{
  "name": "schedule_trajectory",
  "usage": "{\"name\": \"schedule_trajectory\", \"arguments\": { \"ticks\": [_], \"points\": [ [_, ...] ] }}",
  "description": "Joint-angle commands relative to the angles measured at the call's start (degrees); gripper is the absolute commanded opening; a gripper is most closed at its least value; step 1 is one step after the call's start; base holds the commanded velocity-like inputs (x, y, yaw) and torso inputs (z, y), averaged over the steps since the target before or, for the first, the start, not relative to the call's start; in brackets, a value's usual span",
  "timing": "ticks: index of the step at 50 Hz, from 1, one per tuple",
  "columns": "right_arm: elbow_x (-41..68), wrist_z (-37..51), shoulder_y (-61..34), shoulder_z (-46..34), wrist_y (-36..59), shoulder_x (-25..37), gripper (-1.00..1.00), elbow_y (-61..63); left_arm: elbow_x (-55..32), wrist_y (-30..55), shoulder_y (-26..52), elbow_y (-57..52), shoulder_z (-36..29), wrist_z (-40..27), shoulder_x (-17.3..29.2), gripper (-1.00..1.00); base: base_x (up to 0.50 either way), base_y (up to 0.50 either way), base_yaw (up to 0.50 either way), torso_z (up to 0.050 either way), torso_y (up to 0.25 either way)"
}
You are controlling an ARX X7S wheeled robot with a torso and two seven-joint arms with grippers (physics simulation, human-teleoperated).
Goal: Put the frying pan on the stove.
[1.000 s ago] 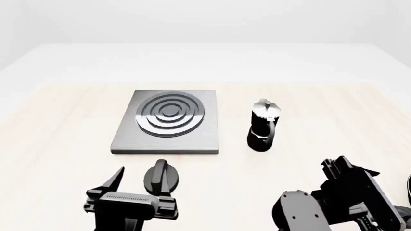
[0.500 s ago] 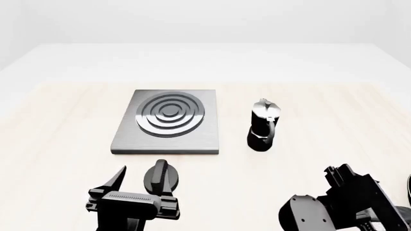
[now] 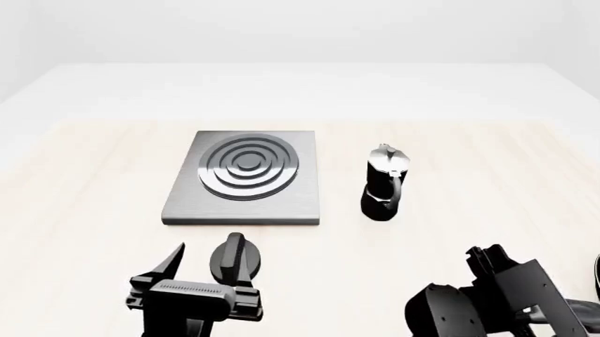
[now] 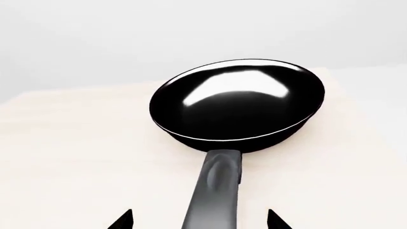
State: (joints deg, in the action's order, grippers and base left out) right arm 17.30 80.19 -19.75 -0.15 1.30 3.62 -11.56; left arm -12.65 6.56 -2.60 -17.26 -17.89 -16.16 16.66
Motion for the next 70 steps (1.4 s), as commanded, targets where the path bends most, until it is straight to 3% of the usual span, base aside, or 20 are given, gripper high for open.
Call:
{"name": "schedule_trajectory", "arguments": {
  "ticks": [1, 70],
  "points": [
    [1.9, 0.4, -0.9, 0.4, -0.9, -0.2, 1.00, -0.9, -0.2, -0.1, 0.1, 0.1, -0.1, -0.2, 0.3, 1.00, 0.00, 0.00, 0.00, 0.000, 0.000],
    [6.6, 0.0, -2.4, 0.5, -5.7, 0.7, 1.00, -8.4, -0.6, -0.4, 0.6, 0.6, -1.7, -1.4, 1.1, 1.00, 0.00, 0.00, 0.00, 0.000, 0.000]
  ]
}}
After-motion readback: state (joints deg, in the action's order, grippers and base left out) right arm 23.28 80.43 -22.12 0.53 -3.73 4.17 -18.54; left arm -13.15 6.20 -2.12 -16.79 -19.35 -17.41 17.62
